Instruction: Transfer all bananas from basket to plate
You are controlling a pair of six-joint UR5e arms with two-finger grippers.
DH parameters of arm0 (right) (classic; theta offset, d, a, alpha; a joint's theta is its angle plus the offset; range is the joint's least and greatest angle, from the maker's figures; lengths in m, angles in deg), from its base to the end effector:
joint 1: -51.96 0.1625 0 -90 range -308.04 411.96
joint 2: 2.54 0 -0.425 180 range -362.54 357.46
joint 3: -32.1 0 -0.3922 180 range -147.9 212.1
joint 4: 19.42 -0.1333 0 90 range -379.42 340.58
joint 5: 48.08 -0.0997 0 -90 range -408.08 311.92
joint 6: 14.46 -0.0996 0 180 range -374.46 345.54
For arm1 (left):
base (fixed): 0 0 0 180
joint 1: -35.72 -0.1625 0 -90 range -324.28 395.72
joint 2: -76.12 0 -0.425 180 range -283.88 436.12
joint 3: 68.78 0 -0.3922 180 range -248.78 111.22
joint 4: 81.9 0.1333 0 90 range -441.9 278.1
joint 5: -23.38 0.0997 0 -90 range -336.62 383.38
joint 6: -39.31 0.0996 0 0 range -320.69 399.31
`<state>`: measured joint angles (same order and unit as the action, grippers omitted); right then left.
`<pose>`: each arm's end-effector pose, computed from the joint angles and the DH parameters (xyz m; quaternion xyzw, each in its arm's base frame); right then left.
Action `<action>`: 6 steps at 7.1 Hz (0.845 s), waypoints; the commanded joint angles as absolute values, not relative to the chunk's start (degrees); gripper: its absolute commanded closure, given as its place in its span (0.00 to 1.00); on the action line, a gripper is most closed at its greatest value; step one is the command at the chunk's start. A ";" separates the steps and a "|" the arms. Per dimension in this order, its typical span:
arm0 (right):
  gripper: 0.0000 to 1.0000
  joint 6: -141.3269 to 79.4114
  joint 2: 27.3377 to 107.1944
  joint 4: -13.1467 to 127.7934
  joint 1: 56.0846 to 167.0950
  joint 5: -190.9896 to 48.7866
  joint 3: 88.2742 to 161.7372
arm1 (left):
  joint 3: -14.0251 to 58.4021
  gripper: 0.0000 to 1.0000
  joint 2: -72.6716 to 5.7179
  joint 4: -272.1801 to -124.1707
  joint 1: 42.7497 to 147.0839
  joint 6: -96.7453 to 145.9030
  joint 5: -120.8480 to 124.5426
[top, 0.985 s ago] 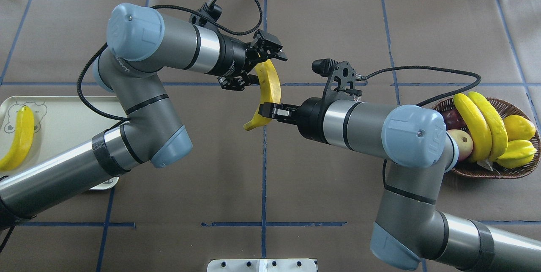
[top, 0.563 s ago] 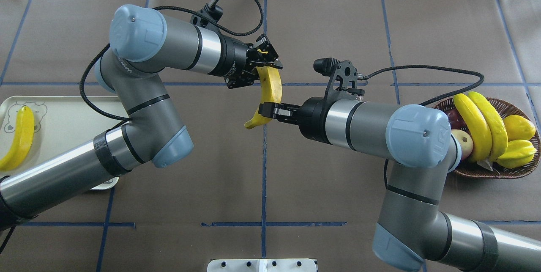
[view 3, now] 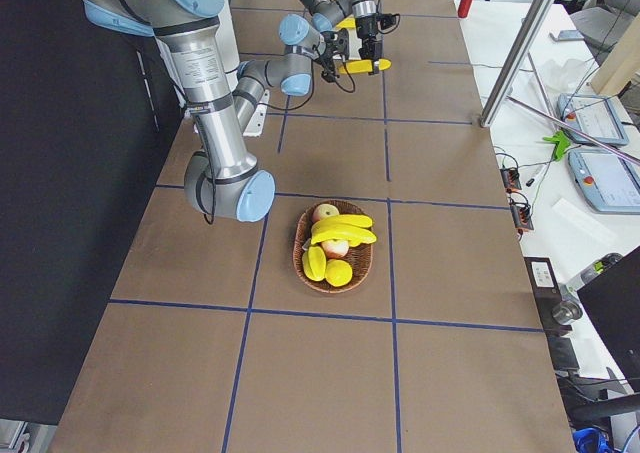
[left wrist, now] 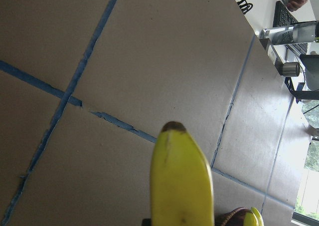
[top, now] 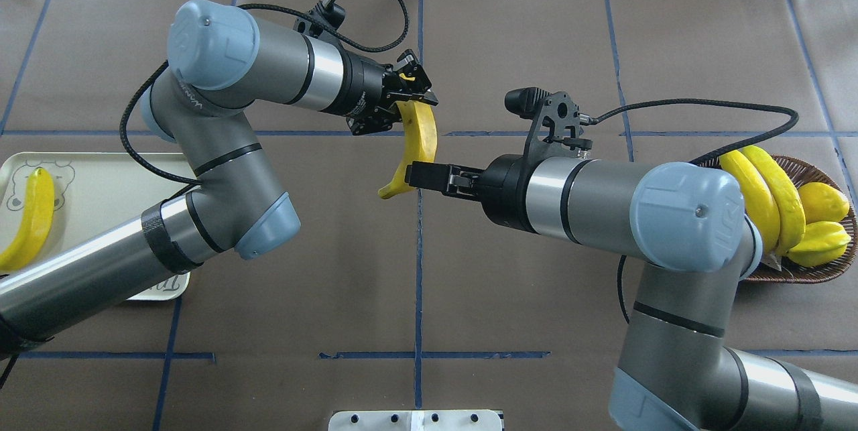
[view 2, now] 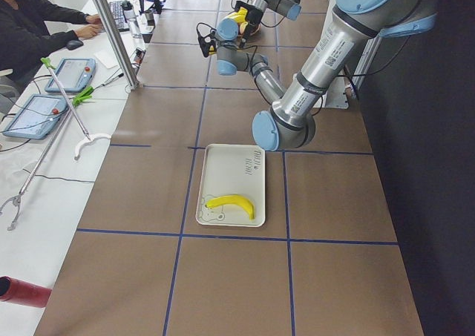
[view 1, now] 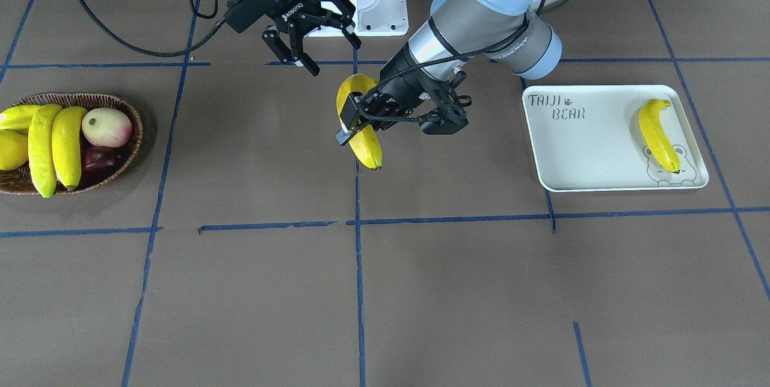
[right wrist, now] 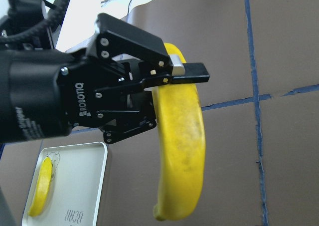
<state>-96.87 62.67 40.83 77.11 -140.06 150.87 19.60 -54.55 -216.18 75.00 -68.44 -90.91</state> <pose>-0.4170 -0.3392 0.1454 0.1749 -0.6412 0.1027 0.7400 0.4705 -0.5041 0.1493 -0.0330 0.6678 -0.2258 0.7085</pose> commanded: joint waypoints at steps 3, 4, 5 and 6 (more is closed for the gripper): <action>0.00 -96.81 64.77 54.03 83.66 -149.47 161.29 | 22.35 1.00 -36.70 -210.13 86.75 -49.68 -100.62; 0.00 -96.64 66.61 54.14 87.25 -153.42 161.56 | 24.62 1.00 -27.77 -210.48 87.66 -44.50 -100.37; 0.00 -96.37 67.41 54.23 90.51 -157.38 161.47 | 26.04 1.00 -21.42 -210.74 89.23 -38.62 -100.63; 0.00 -96.28 68.64 54.14 91.50 -158.72 161.47 | 26.14 1.00 -17.00 -210.92 89.51 -34.65 -100.20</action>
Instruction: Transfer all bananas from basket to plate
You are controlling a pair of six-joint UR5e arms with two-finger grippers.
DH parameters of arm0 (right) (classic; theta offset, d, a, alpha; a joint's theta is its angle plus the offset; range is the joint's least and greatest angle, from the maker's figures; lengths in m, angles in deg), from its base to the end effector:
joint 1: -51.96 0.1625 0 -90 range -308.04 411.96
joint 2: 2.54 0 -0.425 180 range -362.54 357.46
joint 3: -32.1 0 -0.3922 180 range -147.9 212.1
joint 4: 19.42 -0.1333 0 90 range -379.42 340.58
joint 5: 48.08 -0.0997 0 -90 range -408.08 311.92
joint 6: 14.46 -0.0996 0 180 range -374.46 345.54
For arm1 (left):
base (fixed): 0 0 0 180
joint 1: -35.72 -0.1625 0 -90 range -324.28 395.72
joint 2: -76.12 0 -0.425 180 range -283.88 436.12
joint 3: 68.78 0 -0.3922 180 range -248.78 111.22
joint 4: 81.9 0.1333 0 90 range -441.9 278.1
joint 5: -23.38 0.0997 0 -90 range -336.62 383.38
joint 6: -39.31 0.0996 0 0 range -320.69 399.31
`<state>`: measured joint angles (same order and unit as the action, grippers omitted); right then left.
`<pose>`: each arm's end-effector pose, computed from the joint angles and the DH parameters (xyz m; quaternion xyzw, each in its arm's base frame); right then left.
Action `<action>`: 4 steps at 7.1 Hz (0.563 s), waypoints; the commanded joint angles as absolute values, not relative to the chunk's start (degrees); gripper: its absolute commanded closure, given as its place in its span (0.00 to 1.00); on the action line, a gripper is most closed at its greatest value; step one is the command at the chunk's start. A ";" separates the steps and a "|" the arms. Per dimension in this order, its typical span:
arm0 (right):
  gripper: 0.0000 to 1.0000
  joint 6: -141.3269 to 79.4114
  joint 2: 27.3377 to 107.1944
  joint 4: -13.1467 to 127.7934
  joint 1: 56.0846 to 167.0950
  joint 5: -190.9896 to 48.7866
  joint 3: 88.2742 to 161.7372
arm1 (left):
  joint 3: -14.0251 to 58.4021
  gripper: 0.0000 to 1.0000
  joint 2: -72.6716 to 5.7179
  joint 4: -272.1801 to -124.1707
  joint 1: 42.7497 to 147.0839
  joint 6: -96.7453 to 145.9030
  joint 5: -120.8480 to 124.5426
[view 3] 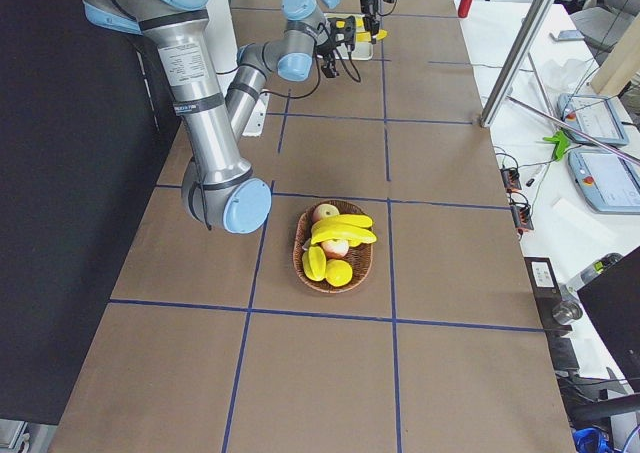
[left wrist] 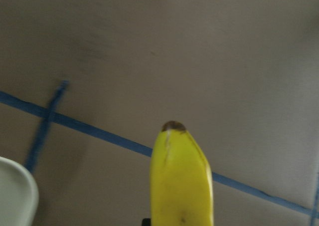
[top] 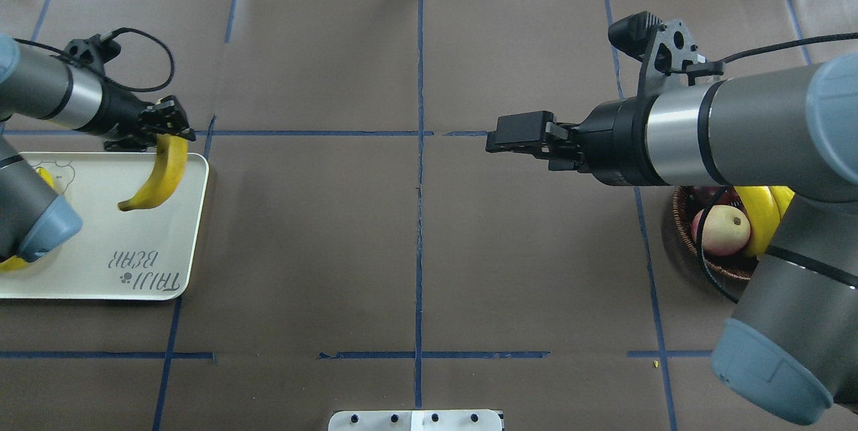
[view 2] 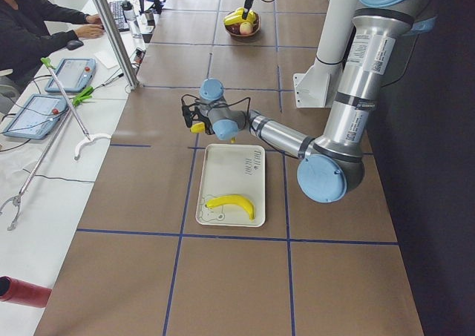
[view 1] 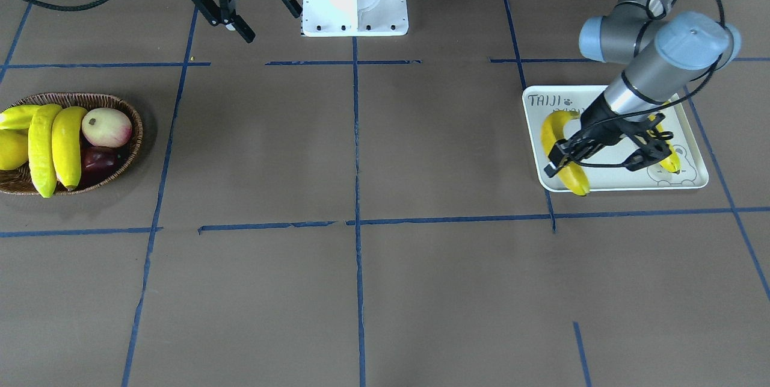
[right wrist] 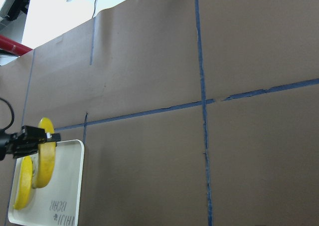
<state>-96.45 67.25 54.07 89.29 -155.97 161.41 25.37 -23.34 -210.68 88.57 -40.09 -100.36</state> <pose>-0.3049 -0.3617 0.1495 0.1214 -0.6086 0.1043 0.7772 0.2866 -0.5074 0.4610 0.0006 0.4962 -0.1900 0.8471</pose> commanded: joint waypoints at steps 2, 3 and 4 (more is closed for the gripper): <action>0.00 -96.28 68.83 54.14 91.51 -158.30 160.95 | 26.23 1.00 -11.54 -213.62 90.92 -31.55 -99.85; 0.00 -96.11 69.00 54.14 91.60 -158.47 160.77 | 26.23 1.00 -10.38 -213.99 90.83 -29.96 -97.67; 0.00 -96.02 70.13 54.14 91.68 -158.64 160.77 | 25.36 0.97 -10.28 -214.08 90.74 -29.69 -96.34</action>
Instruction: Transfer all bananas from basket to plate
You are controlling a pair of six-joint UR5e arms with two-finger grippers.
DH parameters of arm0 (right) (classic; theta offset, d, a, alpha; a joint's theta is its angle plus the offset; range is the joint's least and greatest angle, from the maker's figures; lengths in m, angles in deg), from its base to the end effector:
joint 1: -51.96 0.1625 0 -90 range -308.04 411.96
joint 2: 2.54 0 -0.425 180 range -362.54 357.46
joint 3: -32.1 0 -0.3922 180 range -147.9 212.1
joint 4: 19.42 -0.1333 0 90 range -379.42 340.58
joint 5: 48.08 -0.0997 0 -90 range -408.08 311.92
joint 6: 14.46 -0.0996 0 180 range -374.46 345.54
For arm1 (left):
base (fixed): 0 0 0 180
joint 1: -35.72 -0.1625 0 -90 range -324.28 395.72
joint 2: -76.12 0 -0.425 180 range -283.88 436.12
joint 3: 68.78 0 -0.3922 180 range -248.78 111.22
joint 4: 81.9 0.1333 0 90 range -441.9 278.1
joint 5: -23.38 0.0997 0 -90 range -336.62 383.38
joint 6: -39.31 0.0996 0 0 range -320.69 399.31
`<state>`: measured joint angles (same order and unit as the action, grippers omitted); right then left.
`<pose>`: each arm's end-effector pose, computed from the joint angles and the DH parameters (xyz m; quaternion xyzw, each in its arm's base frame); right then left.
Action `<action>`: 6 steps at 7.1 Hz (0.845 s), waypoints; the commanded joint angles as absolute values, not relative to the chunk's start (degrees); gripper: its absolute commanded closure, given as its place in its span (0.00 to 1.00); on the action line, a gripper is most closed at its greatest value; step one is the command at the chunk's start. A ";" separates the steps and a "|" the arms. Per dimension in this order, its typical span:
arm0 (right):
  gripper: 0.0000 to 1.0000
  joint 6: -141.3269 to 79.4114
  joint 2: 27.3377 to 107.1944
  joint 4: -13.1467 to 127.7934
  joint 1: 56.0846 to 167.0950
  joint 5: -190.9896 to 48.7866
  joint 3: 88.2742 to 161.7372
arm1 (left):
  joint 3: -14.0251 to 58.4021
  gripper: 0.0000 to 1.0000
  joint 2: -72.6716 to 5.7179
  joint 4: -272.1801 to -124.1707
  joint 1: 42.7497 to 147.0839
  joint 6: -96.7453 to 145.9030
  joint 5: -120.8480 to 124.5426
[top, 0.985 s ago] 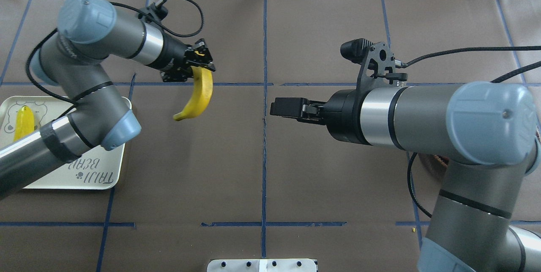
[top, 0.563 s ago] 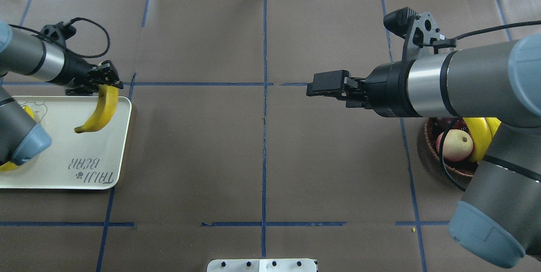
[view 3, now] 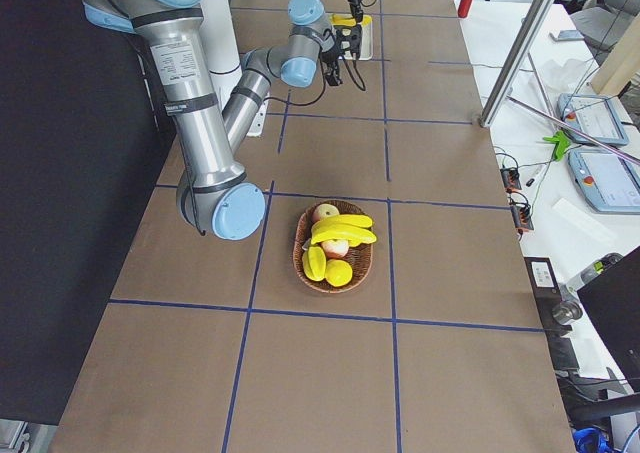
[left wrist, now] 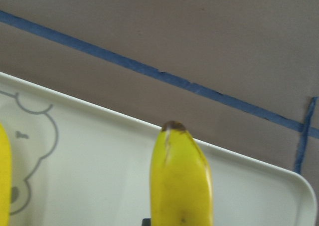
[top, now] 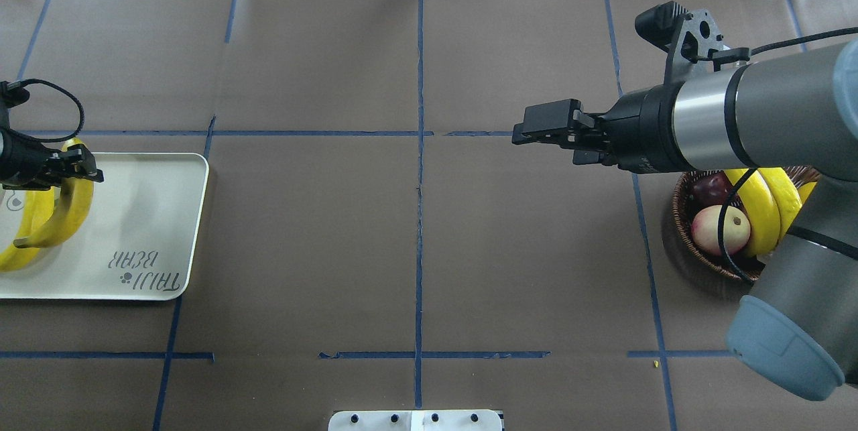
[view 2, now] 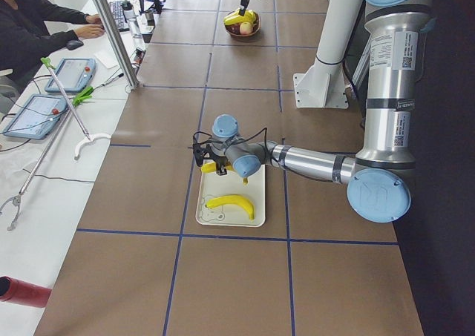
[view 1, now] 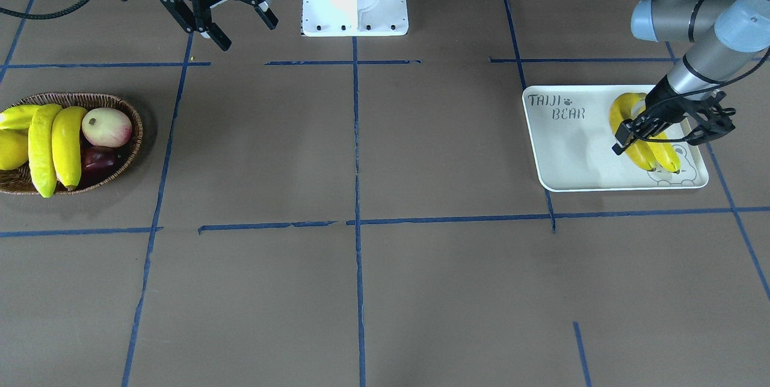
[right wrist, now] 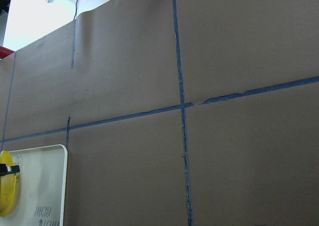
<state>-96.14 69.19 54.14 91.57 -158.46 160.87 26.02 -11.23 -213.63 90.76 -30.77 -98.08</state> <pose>-0.2950 -0.3721 0.1680 0.1096 -0.5956 0.1108 0.7880 0.2216 -0.4589 0.5645 0.0193 0.4384 -0.1728 0.8818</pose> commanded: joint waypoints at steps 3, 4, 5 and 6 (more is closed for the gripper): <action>0.00 -92.52 75.14 53.53 94.22 -160.13 160.95 | 25.44 0.00 -10.19 -216.26 90.65 -29.68 -94.22; 0.00 -90.15 76.81 54.05 96.15 -162.32 160.86 | 26.13 0.00 -10.63 -216.54 90.57 -30.12 -94.13; 0.00 -85.17 80.83 54.14 99.13 -166.25 160.34 | 26.40 0.00 -11.24 -216.89 90.48 -30.56 -93.09; 0.00 -76.94 87.22 53.44 102.64 -168.12 160.16 | 27.45 0.00 -11.42 -218.03 90.39 -31.61 -92.90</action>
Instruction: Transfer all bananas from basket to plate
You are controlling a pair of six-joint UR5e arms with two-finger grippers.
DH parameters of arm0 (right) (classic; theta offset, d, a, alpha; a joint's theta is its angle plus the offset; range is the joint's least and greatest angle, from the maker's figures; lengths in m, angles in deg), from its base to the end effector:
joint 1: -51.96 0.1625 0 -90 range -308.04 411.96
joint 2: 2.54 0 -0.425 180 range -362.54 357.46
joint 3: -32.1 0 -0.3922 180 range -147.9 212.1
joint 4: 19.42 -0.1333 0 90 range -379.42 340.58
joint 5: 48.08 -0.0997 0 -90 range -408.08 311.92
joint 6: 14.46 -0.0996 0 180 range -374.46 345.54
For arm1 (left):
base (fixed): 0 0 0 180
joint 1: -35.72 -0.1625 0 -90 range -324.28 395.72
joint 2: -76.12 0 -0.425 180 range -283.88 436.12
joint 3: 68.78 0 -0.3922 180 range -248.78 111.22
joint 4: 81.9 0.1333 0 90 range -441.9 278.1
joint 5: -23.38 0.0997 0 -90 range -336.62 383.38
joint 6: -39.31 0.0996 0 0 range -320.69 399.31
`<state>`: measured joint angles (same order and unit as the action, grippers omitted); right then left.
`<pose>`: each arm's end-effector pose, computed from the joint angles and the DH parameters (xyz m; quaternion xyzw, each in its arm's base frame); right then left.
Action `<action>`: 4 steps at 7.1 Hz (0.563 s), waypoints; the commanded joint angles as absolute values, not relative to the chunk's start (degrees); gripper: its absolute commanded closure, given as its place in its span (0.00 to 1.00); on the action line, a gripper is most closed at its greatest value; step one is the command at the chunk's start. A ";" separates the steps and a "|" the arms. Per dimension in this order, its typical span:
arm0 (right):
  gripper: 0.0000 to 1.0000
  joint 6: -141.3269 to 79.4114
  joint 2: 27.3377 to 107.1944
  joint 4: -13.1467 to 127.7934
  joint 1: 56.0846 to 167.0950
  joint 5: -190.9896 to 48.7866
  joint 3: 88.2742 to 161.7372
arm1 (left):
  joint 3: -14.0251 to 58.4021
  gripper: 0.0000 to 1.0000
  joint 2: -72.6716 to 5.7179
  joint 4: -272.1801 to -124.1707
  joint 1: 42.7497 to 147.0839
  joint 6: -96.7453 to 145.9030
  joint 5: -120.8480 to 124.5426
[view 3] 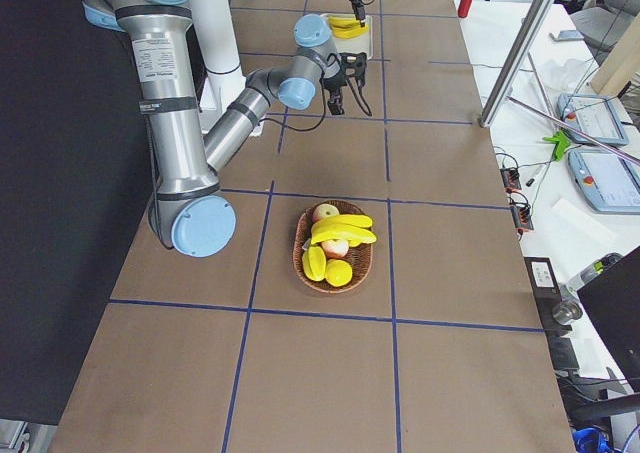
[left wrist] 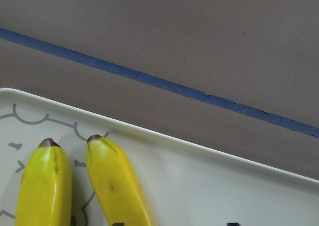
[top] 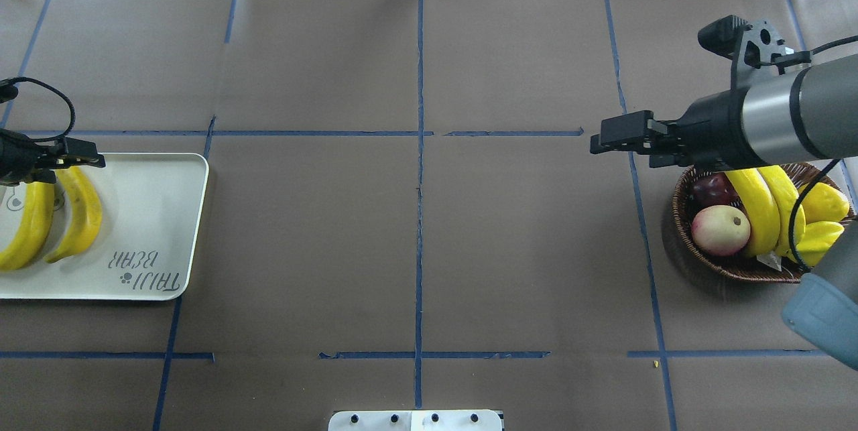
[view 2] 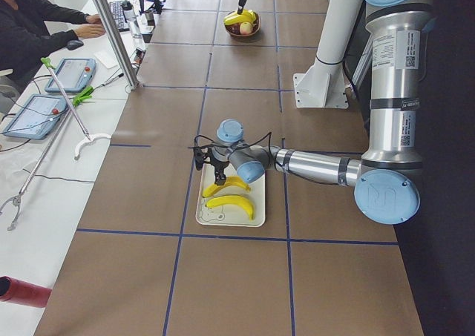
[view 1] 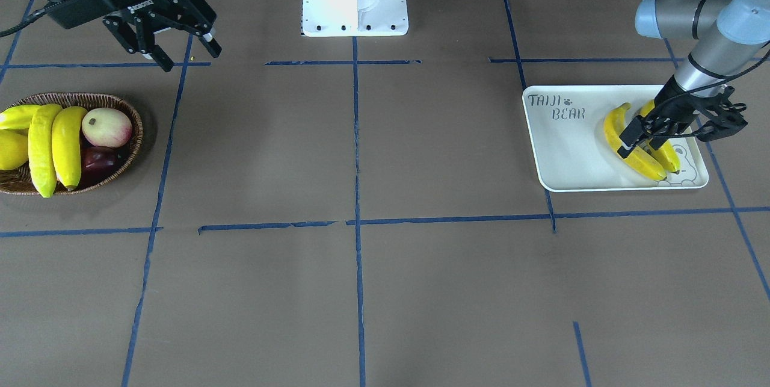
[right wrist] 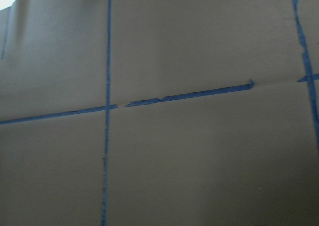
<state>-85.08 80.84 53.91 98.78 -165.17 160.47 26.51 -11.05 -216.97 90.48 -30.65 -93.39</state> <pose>-0.2450 -0.3896 0.2617 0.1036 -0.5272 0.0814 0.8395 0.2184 -0.4625 0.5566 0.0698 0.4401 -0.1766 0.8776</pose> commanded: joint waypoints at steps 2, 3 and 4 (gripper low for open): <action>0.00 -63.12 95.95 53.44 109.06 -173.04 160.07 | 30.18 0.00 -16.93 -216.38 90.21 -37.55 -93.33; 0.00 -61.06 98.42 53.44 109.61 -173.67 159.28 | 30.18 0.00 -19.66 -214.80 89.87 -39.16 -93.34; 0.00 -56.08 100.62 52.05 110.22 -173.68 156.75 | 30.01 0.00 -21.51 -213.13 88.30 -39.44 -93.08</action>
<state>-61.47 97.57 53.11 109.14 -173.13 158.94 29.99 -18.87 -214.99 89.59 -38.25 -93.23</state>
